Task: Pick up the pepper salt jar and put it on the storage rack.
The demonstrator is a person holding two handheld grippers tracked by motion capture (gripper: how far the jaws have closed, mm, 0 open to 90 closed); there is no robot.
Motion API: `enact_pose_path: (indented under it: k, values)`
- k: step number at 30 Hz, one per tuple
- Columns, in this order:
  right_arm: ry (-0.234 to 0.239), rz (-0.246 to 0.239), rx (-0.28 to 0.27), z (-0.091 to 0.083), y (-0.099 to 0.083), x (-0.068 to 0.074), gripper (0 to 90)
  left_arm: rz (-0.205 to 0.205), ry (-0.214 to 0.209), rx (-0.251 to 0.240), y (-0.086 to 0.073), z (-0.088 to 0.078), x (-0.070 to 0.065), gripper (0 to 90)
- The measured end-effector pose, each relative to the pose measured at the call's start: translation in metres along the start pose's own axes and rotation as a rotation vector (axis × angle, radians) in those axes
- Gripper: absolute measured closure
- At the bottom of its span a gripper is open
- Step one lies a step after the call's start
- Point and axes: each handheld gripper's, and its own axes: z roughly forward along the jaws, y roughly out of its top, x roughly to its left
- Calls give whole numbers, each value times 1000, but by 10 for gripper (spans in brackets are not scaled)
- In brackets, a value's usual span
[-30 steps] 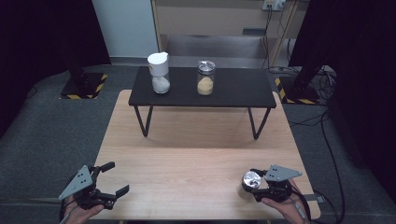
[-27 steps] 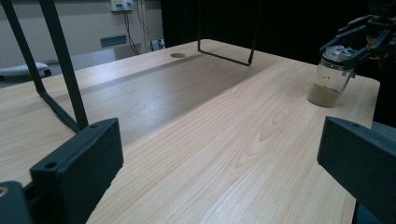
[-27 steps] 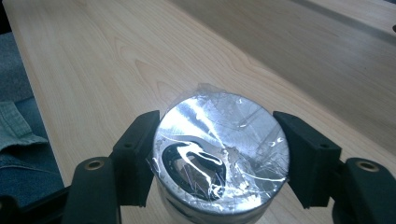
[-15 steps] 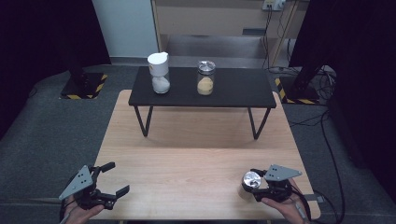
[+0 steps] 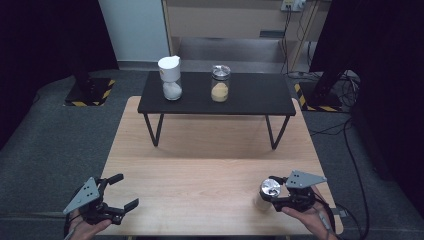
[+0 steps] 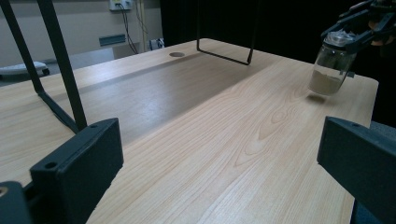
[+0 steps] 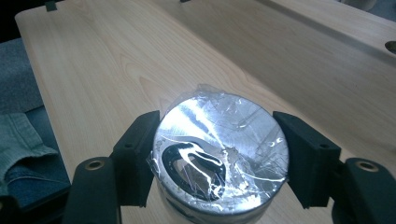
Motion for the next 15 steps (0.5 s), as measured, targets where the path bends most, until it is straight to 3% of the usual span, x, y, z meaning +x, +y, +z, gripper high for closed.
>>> enact_pose_path:
  k: [15]
  values:
    - [43,-10,-2,-7,41,-8,354,0,-2,0,0,0,0,0]
